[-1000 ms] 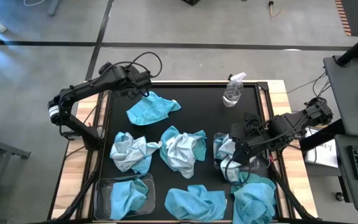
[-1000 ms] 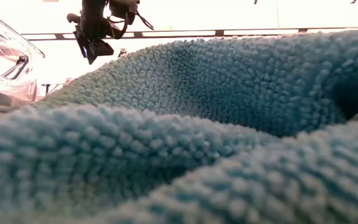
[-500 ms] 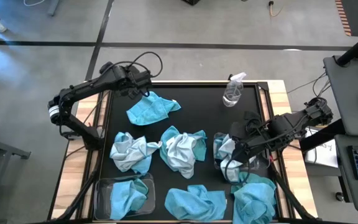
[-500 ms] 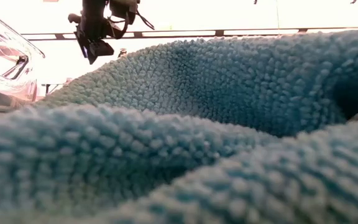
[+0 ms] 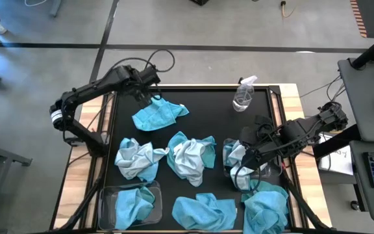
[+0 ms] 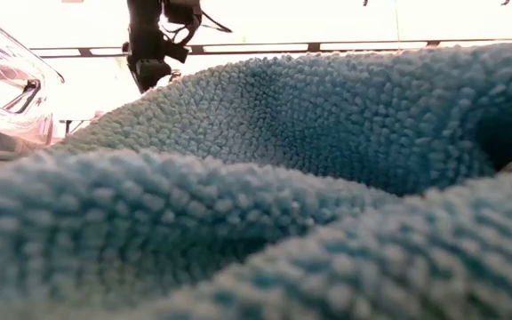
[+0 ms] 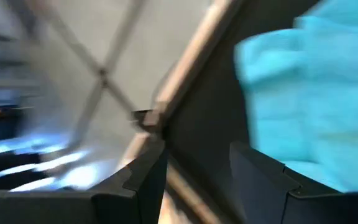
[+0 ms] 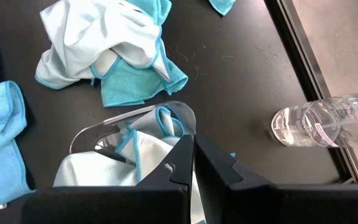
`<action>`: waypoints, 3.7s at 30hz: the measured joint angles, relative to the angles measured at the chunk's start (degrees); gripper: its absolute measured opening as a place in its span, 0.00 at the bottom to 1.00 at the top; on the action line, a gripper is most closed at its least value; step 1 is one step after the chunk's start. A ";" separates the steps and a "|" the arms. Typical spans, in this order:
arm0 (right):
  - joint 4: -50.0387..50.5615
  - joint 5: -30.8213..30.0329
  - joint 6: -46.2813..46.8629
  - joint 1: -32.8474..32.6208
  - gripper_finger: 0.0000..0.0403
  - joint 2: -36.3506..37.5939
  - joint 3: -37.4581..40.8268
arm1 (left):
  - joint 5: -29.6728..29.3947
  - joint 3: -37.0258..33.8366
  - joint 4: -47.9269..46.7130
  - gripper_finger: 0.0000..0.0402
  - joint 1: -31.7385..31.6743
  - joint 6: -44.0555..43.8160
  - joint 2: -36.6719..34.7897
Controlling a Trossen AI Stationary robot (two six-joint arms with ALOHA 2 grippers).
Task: Sort microfiber towel by color & place in baskets
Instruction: Put the blue microfiber towel into the left transparent bin
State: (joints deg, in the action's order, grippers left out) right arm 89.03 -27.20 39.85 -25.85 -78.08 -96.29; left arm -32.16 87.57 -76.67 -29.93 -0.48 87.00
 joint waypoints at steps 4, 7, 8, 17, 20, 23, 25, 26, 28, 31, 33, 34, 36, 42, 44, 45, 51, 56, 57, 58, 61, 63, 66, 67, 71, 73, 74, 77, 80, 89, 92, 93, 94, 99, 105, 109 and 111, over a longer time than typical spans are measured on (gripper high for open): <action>0.22 -0.01 -0.77 0.02 0.02 0.00 0.30 | 10.16 0.00 1.97 0.40 -4.51 1.13 0.00; 0.27 -0.01 -2.90 0.01 0.02 0.00 0.97 | 11.10 0.00 2.74 0.40 -8.03 1.02 0.00; 0.25 0.00 -3.41 0.02 0.02 0.00 1.26 | 12.45 0.00 2.71 0.40 -9.00 1.38 0.00; 0.21 -0.01 -5.44 0.02 0.02 0.02 7.12 | 30.23 -1.19 8.08 0.40 -11.13 2.87 0.00; 0.18 0.02 -5.03 0.00 0.02 0.02 9.63 | 30.23 -3.05 10.39 0.40 -11.19 2.30 0.00; 0.08 0.02 -3.52 0.00 0.02 0.04 11.85 | 30.25 -6.68 11.75 0.40 -11.20 1.68 0.00; 0.05 0.08 -3.39 0.01 0.02 0.04 13.16 | 30.36 -10.15 13.22 0.40 -11.13 1.74 0.00; 0.02 0.09 -3.36 0.01 0.02 0.04 13.60 | 30.82 -11.88 13.86 0.40 -11.15 1.89 0.00; -0.05 0.08 -3.41 0.01 0.02 0.04 14.19 | 31.76 -15.36 15.49 0.40 -11.15 2.19 0.00; -0.35 0.07 -3.69 0.00 0.02 0.07 14.34 | 33.01 -19.58 18.51 0.40 -11.15 2.76 0.00; -1.01 0.07 -3.74 0.00 0.02 0.07 14.34 | 36.22 -21.75 20.03 0.40 -11.21 2.94 0.00; -1.25 0.06 -3.74 0.00 0.02 0.07 14.34 | 38.13 -22.56 20.61 0.40 -11.21 2.99 0.00; -1.35 0.06 -3.78 0.01 0.02 0.07 14.34 | 40.52 -23.73 20.89 0.40 -11.15 2.99 0.00; -1.68 0.07 -3.58 0.00 0.02 0.09 14.34 | 41.05 -25.21 21.73 0.40 -10.98 2.37 0.00; -1.84 0.07 -3.41 0.00 0.02 0.09 14.34 | 43.49 -25.54 22.39 0.40 -10.81 1.66 0.00; -2.08 0.07 -3.43 0.01 0.02 0.09 14.34 | 44.95 -25.71 22.91 0.40 -10.69 1.51 0.00; -2.62 0.07 -3.45 0.00 0.02 0.09 14.34 | 48.61 -26.27 25.05 0.40 -9.42 0.43 0.02; -2.78 0.07 -3.45 0.00 0.02 0.09 14.34 | 48.36 -26.27 27.70 0.40 -8.97 -0.15 0.02; -2.80 0.08 -3.44 0.00 0.02 0.09 14.34 | 47.79 -26.27 28.22 0.40 -8.94 -0.55 0.02; -2.82 0.08 -3.44 0.01 0.02 0.09 14.34 | 46.93 -26.27 28.67 0.40 -8.87 -0.81 0.02; -2.91 0.09 -3.45 0.02 0.02 0.09 14.34 | 43.98 -26.27 30.13 0.40 -8.81 -2.37 0.02; -2.99 0.07 -3.44 0.01 0.02 0.09 14.34 | 42.95 -26.27 30.14 0.40 -8.79 -3.04 0.02; -3.05 0.07 -3.44 0.01 0.02 0.09 14.34 | 41.93 -26.70 30.15 0.40 -8.74 -3.49 0.02; -3.07 0.07 -3.45 0.02 0.02 0.09 14.34 | 41.62 -26.99 30.19 0.40 -8.72 -3.54 0.02; -3.21 0.08 -3.45 0.00 0.02 0.09 14.34 | 41.57 -29.45 31.41 0.40 -8.72 -4.07 0.02; -3.23 0.07 -3.58 0.01 0.02 0.09 14.34 | 41.57 -31.06 31.92 0.40 -8.72 -4.18 0.02; -3.25 0.07 -3.83 0.00 0.02 0.09 14.34 | 41.55 -31.66 32.05 0.40 -8.72 -4.18 0.02; -3.41 0.07 -4.47 0.00 0.02 0.09 14.34 | 41.55 -33.06 33.39 0.40 -8.72 -4.21 0.02; -3.86 0.07 -4.48 0.00 0.02 0.09 14.34 | 41.55 -34.65 34.73 0.40 -8.72 -4.61 0.02; -4.31 0.05 -5.40 0.00 0.02 0.09 14.34 | 41.15 -38.48 37.63 0.40 -8.72 -4.92 0.04; -4.39 0.06 -5.40 0.01 0.02 0.09 14.34 | 38.14 -39.31 38.16 0.40 -8.72 -5.19 0.04; -4.45 0.05 -5.41 0.01 0.02 0.09 14.34 | 37.21 -39.47 38.15 0.40 -8.72 -5.20 0.04; -4.50 0.06 -5.44 0.00 0.02 0.09 14.34 | 36.67 -39.61 38.14 0.40 -8.72 -5.21 0.04; -4.56 0.04 -5.53 0.00 0.02 0.09 14.34 | 35.60 -39.76 38.21 0.40 -8.72 -6.04 0.04; -4.92 0.04 -5.59 0.02 0.02 0.09 14.34 | 35.67 -39.87 38.32 0.40 -8.68 -6.82 0.04; -5.22 0.05 -5.61 0.00 0.02 0.09 14.34 | 35.69 -40.98 38.40 0.40 -8.68 -7.13 0.04; -5.39 0.06 -5.96 0.01 0.02 0.09 14.34 | 35.71 -41.88 38.68 0.40 -8.68 -7.32 0.04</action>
State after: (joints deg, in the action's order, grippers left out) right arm 83.64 -27.15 33.89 -25.83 -78.00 -81.95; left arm 3.55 45.69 -37.98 -38.61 -7.81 87.05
